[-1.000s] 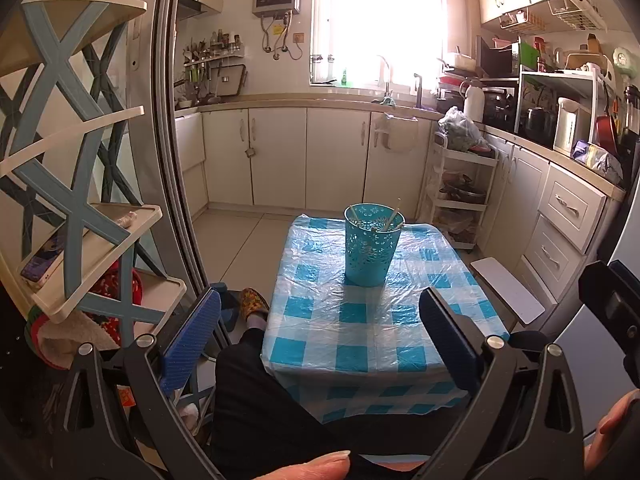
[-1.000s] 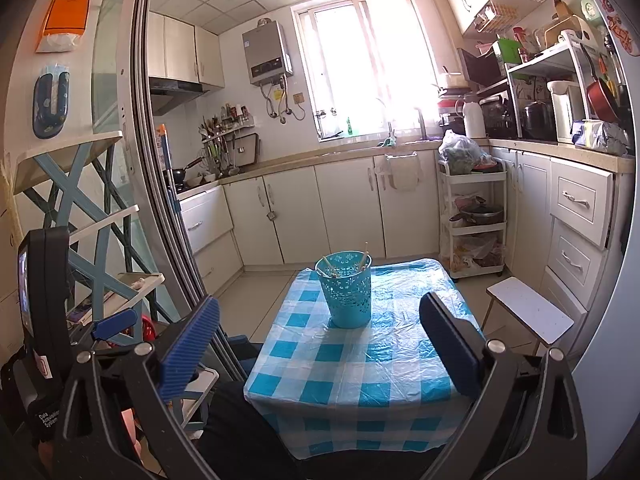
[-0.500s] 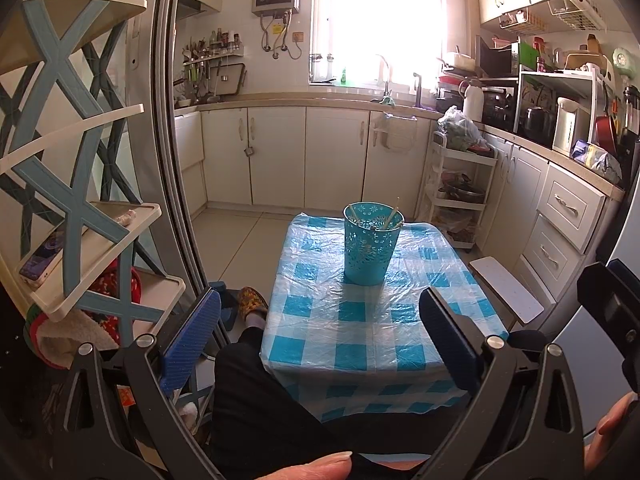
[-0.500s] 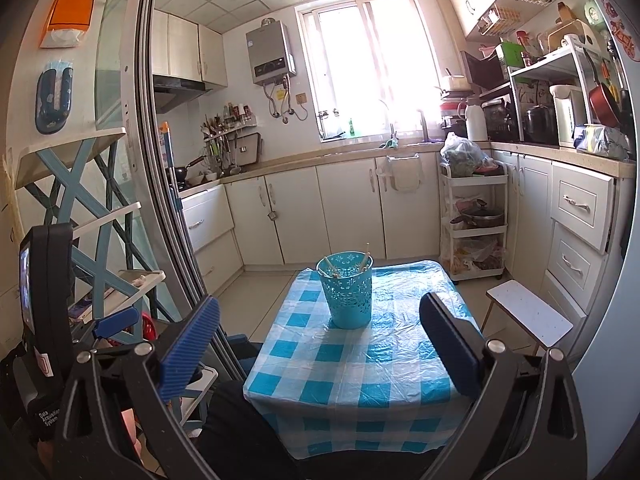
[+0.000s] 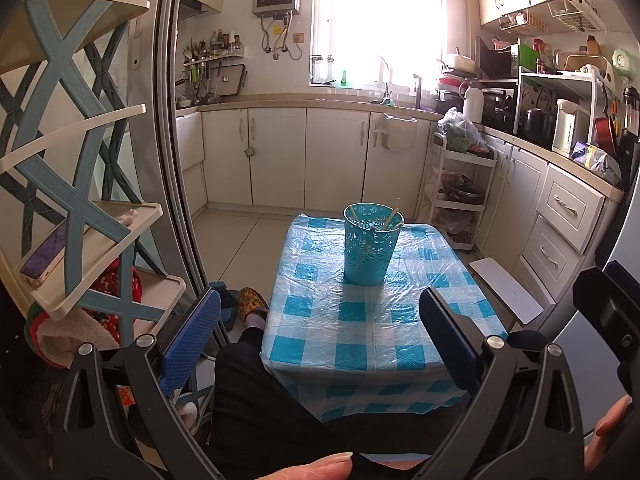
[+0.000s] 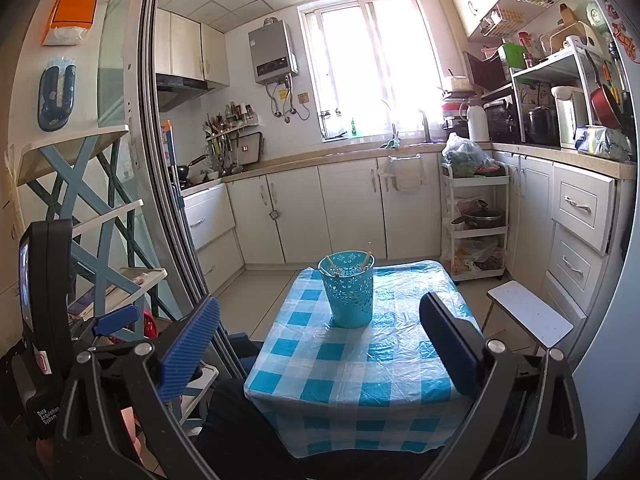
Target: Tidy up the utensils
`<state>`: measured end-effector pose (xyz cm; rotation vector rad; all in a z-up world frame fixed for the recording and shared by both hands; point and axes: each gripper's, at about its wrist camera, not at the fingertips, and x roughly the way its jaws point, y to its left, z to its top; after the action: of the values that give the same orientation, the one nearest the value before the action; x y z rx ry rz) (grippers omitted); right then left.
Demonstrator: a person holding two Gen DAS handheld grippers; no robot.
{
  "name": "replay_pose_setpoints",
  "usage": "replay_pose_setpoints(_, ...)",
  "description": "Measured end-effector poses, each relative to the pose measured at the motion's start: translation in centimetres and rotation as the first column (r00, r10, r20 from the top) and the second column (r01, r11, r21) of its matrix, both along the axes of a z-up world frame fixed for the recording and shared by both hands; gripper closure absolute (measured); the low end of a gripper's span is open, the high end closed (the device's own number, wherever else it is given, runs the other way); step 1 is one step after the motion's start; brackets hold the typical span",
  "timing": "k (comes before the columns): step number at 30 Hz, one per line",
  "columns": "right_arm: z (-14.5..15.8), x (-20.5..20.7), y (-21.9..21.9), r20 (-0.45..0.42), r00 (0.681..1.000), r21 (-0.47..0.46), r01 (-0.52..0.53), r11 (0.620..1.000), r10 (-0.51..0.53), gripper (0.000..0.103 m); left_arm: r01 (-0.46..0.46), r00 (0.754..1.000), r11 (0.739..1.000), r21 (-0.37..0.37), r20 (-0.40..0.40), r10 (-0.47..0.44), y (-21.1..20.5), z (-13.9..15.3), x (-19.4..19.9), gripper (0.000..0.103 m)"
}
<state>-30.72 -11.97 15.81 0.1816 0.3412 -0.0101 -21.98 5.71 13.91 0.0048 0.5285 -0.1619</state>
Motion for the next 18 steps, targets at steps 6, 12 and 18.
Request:
replay_pose_setpoints(6,0.0,0.01,0.1,0.0,1.0,0.0,0.001,1.0,-0.001,0.007,0.0,1.0,1.0,-0.001,0.0,0.0,0.0,-0.01,-0.05,0.007)
replay_pose_setpoints(12,-0.04,0.04,0.16,-0.002,1.0,0.0,0.001,1.0,-0.001,0.007,0.0,1.0,1.0,0.0,0.0,0.0,0.02,-0.02,-0.04,0.007)
replay_pose_setpoints(18,-0.24,-0.11,0.19,-0.003,1.0,0.0,-0.004,1.0,0.004,0.007,0.0,1.0,1.0,0.0,-0.001,0.0,0.02,-0.05,-0.05,0.007)
